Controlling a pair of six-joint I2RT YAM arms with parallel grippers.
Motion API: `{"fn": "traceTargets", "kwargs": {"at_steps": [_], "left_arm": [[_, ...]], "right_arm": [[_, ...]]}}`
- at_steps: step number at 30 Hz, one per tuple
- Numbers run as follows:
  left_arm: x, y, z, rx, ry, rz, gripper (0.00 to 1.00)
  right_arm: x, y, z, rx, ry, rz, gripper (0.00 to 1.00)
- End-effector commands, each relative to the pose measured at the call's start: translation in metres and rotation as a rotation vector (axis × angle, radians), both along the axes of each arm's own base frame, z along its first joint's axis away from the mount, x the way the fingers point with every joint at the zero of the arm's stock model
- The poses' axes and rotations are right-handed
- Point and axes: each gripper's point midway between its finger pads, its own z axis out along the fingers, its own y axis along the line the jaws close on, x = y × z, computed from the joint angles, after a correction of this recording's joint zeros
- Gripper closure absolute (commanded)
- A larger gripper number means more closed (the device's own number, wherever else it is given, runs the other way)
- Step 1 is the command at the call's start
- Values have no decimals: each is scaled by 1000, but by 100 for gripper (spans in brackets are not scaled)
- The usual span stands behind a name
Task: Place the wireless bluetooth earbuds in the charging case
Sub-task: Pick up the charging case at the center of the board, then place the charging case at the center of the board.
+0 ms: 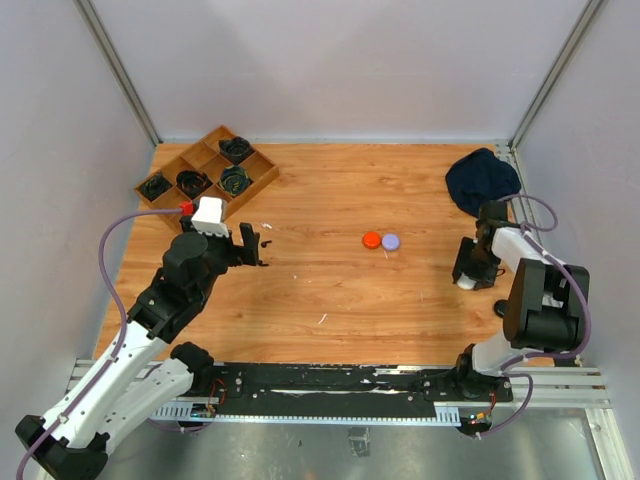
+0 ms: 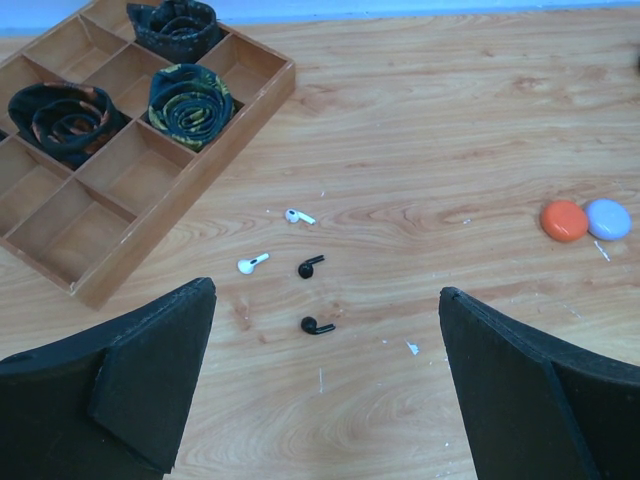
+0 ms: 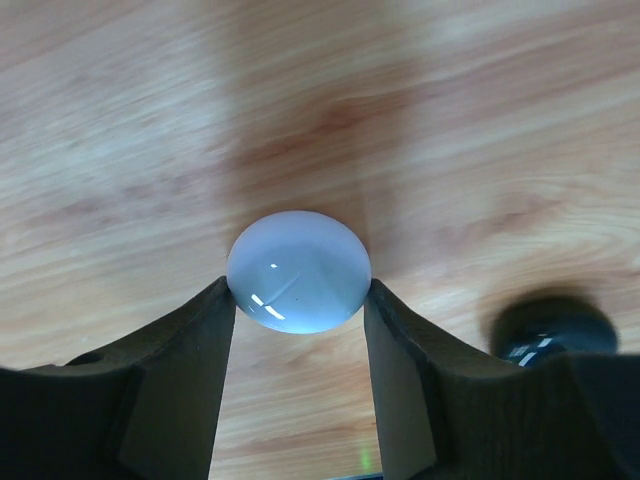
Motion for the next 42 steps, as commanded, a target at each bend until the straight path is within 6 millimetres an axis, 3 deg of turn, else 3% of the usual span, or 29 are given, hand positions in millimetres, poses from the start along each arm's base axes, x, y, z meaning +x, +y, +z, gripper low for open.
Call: {"fn": "traceTargets", "kwargs": {"at_steps": [1,8,15,19,27,31,36,42], "left_arm": [[3,2,3,-15,-19,11,1],[5,3,1,-19,-12,13,1],[6,4,-2,-20,-3,17,1],[7,2,-3,-21,3,12,1],[9,3,-7,-14,16,17,1],[10,4,-10,-7,23,25,1],[11,5,-12,0,32,30,1],[12,6,-15,8,38,34,1]], "right_arm": [[8,32,17,-1,-21,74,50],[16,97,26,25,-29,234,50],[9,160,19,13,8,417,49],[4,185,15,14,25,490,48],[-6,204,5,50,38,546,46],[-10,208,2,73,43,592,41],[-6,207,8,65,13,690,31],[3,214,21,83,-45,912,27]]}}
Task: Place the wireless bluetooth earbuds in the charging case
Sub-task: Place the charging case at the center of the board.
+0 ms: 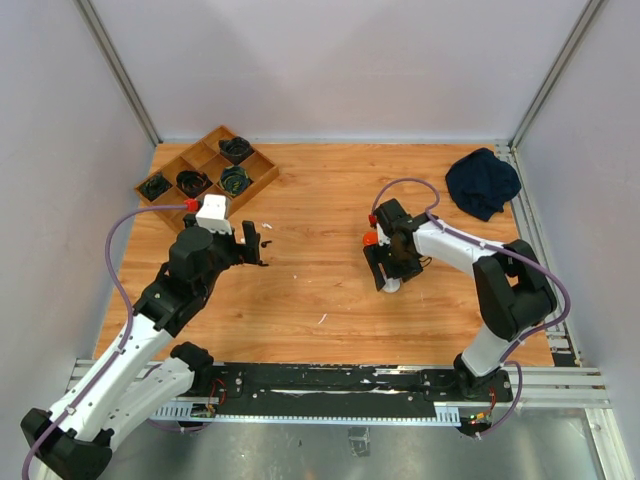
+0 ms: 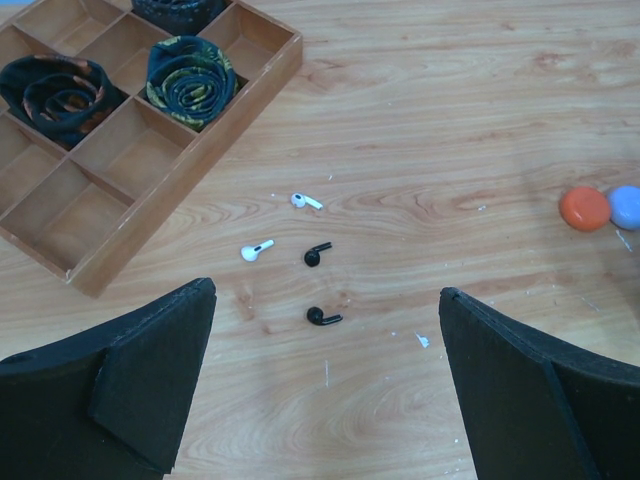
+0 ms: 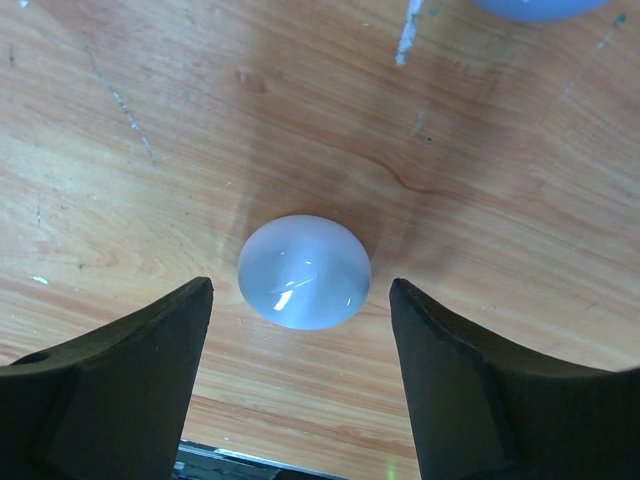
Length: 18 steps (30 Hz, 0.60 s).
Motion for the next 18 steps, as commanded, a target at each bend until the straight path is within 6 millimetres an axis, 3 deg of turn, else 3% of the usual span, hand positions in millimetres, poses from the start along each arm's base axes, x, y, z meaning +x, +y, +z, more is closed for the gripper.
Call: {"fn": "traceTargets", "kwargs": {"at_steps": [1,8,18], "left_arm": [[4,4,0,-7,-12,26,1],[5,4,-1,2,-7,27,1],[7,3,-4,7,3,23,1]], "right_arm": [[4,11,15,38,-60,237,26],[2,15,5,63,-48,369,27],[-17,14,-6,74,-9,395,33]]}}
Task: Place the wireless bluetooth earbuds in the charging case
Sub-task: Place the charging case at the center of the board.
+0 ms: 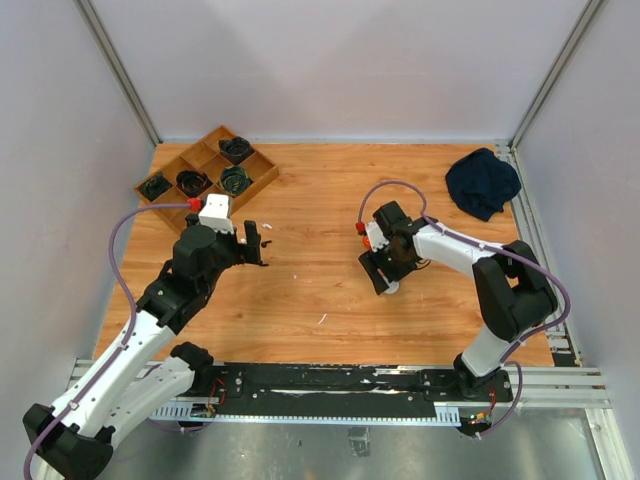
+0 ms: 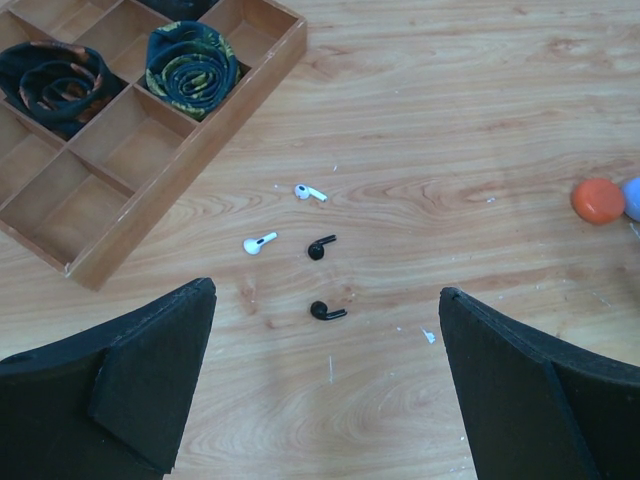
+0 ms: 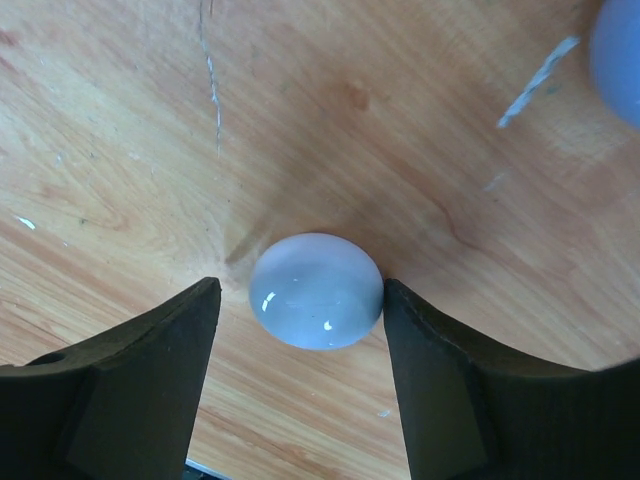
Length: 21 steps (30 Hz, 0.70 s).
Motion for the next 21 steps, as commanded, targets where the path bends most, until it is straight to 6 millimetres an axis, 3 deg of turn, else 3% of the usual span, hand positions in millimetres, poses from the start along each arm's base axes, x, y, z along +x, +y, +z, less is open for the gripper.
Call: {"fn": "traceTargets", "kwargs": {"at_steps": [1,6,11,21], "left_arm": [[4,3,3,-6,-20,17,1],[5,2,2,-5,-15,16,1],[5,0,0,-7,-6,8,1],[6,-10,-1,-48,8,-23,1]], "right_arm": [[-21,3,-5,-9,25,61,34],[-27,-5,-9,-60,-3,49,36],[-20,-10,-10,-102,-61,4,41],[-17,-3,-8,-104,-80,-23,42]]}}
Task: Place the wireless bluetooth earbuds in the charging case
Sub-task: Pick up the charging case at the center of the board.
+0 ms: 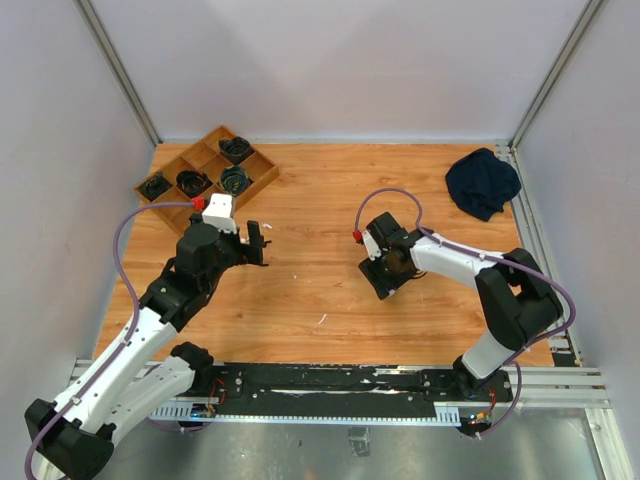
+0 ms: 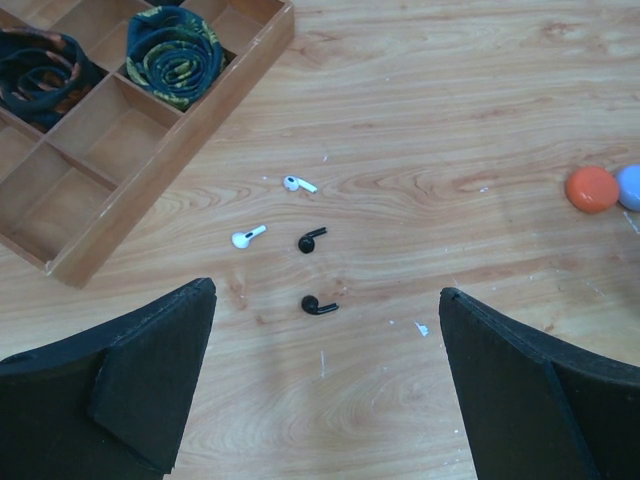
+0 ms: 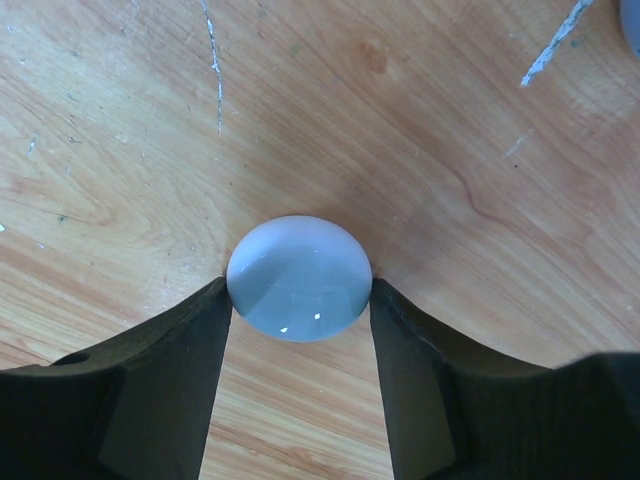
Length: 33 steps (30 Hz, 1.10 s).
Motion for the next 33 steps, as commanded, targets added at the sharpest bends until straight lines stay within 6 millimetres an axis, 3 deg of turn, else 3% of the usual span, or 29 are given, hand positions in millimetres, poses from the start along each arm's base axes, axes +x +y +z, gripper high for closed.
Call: {"fn": "traceTargets", "kwargs": {"at_steps": [1,6,12,17,23,33], "left_arm": [[4,-6,6,-54,-16,-12,1],[2,-18,11,-122,-6,-45,1],[0,-34,13,-236,13,-82,1],[-2,-47,4,-319,58,-100,1],[-2,-63,7,-417,68,-144,1],[-10,-114,23,-570,110,-386,3]], "right_arm": [[-3,3,0,-15,-13,-20,44],[-4,7,2,-25,-31,-10,51],[5,18,20,16,-114,-3,55],[17,36,48,86,-225,30,56],[28,67,84,244,-382,101,57],[38,106,144,465,-618,203,57]]}}
